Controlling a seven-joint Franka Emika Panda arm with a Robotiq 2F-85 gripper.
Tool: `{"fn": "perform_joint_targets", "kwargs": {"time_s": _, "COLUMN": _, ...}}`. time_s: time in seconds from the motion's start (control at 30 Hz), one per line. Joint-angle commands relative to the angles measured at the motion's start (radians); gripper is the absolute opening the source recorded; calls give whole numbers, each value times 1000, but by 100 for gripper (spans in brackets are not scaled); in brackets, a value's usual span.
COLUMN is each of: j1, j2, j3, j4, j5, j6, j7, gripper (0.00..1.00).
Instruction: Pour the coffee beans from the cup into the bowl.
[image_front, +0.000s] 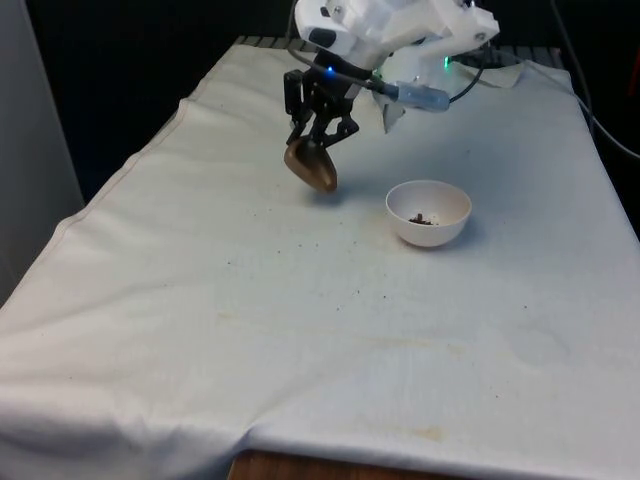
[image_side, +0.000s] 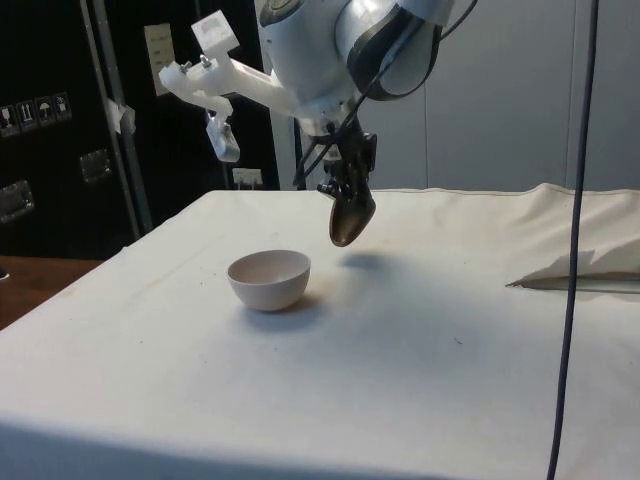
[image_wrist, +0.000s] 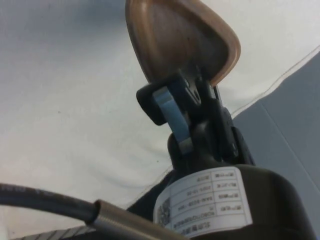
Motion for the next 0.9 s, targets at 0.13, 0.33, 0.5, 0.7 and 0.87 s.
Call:
{"fn": "perform_joint_targets", "kwargs": {"time_s": 0.13, "j1": -10, "j2": 13, "j3": -13, "j4": -3, "j5": 53, "j6": 46, "j7": -52, "gripper": 4}}
{"fn": "perform_joint_targets", "kwargs": {"time_s": 0.33, "j1": -10, "j2": 18, "j3": -29, "j4": -5, "j5": 92, "j6": 74, "j7": -92, "gripper": 4}}
{"fn": "perform_joint_targets", "kwargs": {"time_s": 0.5, "j1": -11, "j2": 25, "j3": -42, "j4": -3, "j5": 129, "j6": 98, "j7": -128, "gripper": 4}}
{"fn": "perform_joint_targets", "kwargs": {"time_s": 0.7, "j1": -12, "j2": 32, "j3": -56, "j4": 0, "j5": 174, "j6": 127, "j7": -171, "gripper": 4}}
{"fn": "perform_joint_targets", "kwargs": {"time_s": 0.87, "j1": -13, "j2": 40, "j3": -68, "j4": 3, "j5": 214, "j6": 152, "j7": -209, "gripper": 4}}
